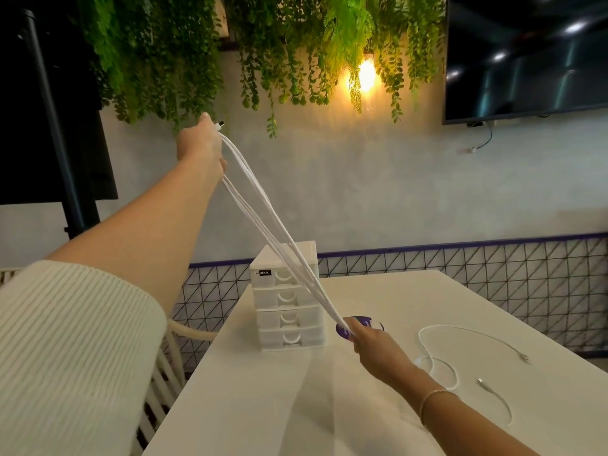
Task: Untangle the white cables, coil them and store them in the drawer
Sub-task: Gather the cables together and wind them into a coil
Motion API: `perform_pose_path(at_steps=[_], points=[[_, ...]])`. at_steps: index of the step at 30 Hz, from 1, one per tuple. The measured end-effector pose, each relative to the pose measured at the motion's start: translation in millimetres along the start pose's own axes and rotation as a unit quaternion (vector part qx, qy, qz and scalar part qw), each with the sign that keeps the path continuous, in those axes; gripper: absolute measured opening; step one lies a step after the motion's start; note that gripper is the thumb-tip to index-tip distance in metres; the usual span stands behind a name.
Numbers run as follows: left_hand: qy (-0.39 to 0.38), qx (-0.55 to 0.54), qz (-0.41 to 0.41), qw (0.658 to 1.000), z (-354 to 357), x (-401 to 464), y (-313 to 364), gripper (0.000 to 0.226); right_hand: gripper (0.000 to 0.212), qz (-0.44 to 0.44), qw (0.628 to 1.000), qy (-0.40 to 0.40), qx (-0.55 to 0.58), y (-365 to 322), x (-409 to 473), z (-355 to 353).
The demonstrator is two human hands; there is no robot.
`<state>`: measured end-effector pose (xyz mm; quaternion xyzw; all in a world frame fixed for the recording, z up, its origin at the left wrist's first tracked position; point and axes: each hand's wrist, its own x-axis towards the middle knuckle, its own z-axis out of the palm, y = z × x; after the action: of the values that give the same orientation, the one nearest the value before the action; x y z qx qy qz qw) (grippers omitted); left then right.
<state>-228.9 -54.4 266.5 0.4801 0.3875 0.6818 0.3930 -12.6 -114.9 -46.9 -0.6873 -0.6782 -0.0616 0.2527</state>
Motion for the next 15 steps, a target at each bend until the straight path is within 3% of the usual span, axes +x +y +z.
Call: perform_pose_path(at_steps=[2,6,15], points=[[0.001,0.000,-0.003,1.000,1,0,0,0.040,0.030,0.019,0.999,0.017,-0.022,2,1,-2],[0.001,0.004,0.002,1.000,2,-1,2,0.043,0.033,0.063,0.998,0.022,0.010,6,5,0],[0.011,-0.006,0.009,1.000,-4,1,10,0.037,0.038,0.109,0.991,-0.051,0.059,15,-5,-3]])
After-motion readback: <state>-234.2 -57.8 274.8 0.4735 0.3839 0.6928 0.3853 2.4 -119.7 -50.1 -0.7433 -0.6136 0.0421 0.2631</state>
